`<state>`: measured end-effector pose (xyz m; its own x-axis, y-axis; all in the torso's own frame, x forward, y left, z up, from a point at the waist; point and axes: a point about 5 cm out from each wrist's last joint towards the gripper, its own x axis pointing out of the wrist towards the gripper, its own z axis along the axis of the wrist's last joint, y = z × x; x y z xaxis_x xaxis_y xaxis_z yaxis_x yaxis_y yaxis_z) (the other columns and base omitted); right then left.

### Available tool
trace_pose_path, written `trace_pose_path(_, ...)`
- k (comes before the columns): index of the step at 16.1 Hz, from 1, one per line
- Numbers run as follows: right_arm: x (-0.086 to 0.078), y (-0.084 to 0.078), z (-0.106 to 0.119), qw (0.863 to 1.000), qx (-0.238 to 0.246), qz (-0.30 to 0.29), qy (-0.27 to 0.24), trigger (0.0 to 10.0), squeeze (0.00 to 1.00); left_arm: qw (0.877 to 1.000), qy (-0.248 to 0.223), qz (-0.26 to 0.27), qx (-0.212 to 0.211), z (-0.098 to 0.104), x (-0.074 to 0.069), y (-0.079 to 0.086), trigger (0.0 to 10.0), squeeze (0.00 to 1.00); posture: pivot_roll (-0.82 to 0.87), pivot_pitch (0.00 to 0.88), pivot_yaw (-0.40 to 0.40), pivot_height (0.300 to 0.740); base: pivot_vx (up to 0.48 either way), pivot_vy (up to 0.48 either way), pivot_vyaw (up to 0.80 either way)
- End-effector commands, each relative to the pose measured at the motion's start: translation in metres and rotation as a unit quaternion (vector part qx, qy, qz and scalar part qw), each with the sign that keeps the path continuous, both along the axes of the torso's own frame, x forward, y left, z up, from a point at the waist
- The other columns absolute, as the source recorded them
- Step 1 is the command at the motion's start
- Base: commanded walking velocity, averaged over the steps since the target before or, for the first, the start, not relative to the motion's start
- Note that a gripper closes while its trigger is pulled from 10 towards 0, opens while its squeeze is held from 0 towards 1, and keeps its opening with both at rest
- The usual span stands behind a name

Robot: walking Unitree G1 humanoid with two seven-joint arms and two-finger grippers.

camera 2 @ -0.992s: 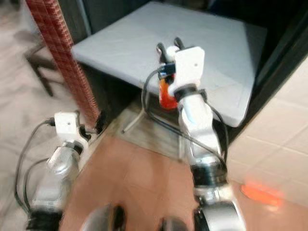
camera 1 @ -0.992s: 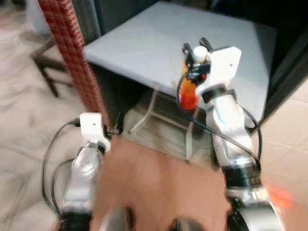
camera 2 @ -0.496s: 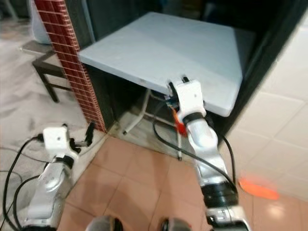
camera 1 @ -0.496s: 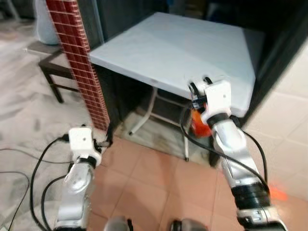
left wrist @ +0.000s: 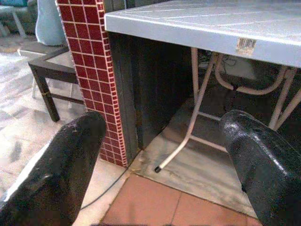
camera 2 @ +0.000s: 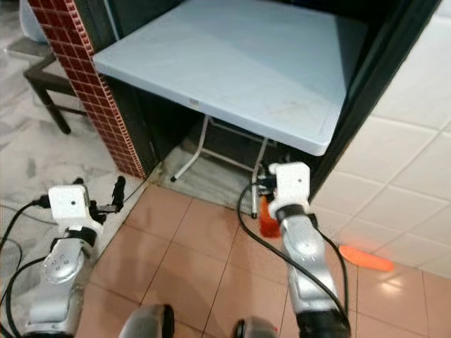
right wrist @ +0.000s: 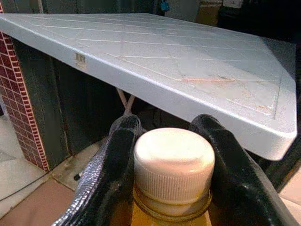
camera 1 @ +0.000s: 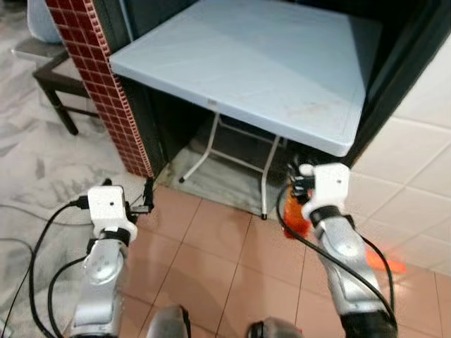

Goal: Restocking fridge

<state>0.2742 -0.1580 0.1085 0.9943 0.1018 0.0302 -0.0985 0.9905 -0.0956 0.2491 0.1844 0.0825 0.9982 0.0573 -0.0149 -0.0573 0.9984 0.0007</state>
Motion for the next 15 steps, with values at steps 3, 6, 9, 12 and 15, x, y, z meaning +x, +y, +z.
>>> trace_pose_path(3, -0.002, 0.004, 0.015, 0.998, -0.026, 0.026, -0.041, 10.0, 0.00, 1.000, 0.003, -0.004, -0.001, 0.001, 0.000, -0.002, 10.0, 0.00, 0.01, 0.082, 0.030, 0.740, 0.000, 0.000, 0.53)
trace_pose_path(6, 0.001, 0.011, 0.021, 0.998, -0.032, 0.037, -0.050, 10.0, 0.00, 1.000, 0.010, -0.003, 0.000, 0.000, -0.001, -0.002, 10.0, 0.00, 0.01, 0.092, 0.031, 0.740, 0.000, 0.000, 0.80)
trace_pose_path(9, 0.003, 0.013, 0.023, 0.997, -0.031, 0.046, -0.055, 10.0, 0.00, 1.000, 0.015, 0.002, -0.004, -0.001, -0.004, -0.001, 10.0, 0.00, 0.02, 0.101, 0.031, 0.740, 0.000, 0.000, 0.80)
trace_pose_path(12, 0.003, 0.016, 0.024, 0.997, -0.019, 0.052, -0.055, 10.0, 0.00, 0.999, 0.024, 0.005, -0.035, -0.002, -0.004, -0.002, 10.0, 0.00, 0.02, 0.101, 0.031, 0.740, 0.000, 0.000, 0.80)
trace_pose_path(15, 0.005, 0.018, 0.026, 0.997, -0.011, 0.054, -0.058, 10.0, 0.00, 0.998, 0.029, -0.007, -0.056, 0.000, -0.002, -0.005, 10.0, 0.00, 0.02, 0.099, 0.038, 0.740, 0.000, 0.000, 0.80)
